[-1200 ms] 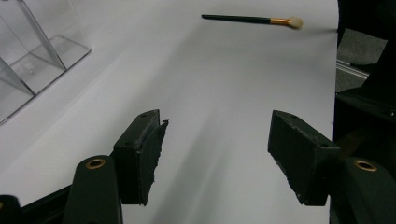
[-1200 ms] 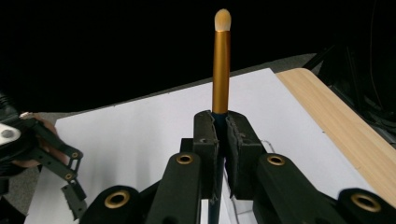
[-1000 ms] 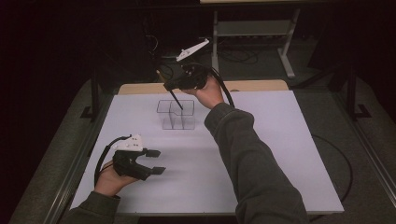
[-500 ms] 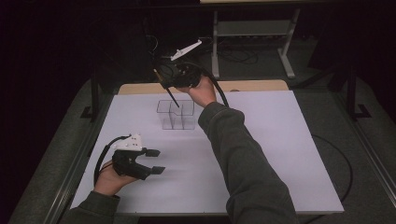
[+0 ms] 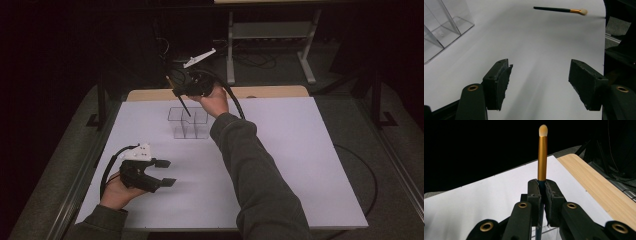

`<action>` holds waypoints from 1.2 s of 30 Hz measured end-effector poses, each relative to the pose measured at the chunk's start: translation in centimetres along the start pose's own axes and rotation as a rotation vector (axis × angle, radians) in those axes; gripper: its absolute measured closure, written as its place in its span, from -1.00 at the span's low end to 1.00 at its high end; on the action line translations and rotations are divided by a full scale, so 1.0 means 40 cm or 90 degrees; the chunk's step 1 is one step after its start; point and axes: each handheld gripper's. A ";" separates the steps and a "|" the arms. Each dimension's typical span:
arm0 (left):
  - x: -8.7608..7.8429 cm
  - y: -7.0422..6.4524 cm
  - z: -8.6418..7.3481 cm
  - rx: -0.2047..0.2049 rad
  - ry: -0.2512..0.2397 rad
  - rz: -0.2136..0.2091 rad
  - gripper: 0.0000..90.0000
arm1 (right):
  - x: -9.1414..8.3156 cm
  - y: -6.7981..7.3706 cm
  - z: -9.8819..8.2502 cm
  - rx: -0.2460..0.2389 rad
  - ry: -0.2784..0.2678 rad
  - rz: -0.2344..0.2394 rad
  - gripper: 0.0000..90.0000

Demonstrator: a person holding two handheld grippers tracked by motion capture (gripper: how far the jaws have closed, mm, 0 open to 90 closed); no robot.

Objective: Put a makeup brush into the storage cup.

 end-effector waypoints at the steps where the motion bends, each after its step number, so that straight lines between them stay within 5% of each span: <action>1: 0.000 0.000 0.000 0.000 0.000 0.000 -0.28 | 0.000 0.000 0.000 0.000 0.000 0.000 0.84; 36: 0.002 0.006 -0.008 -0.004 0.000 -0.002 -0.30 | 0.012 -0.008 -0.065 0.024 -0.003 -0.020 0.83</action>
Point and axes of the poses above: each handheld gripper's, and its own axes: x roughly forward along the jaws, z roughly out of its top, y roughly to its left, and after that the axes turned 2 degrees about -z, right-handed
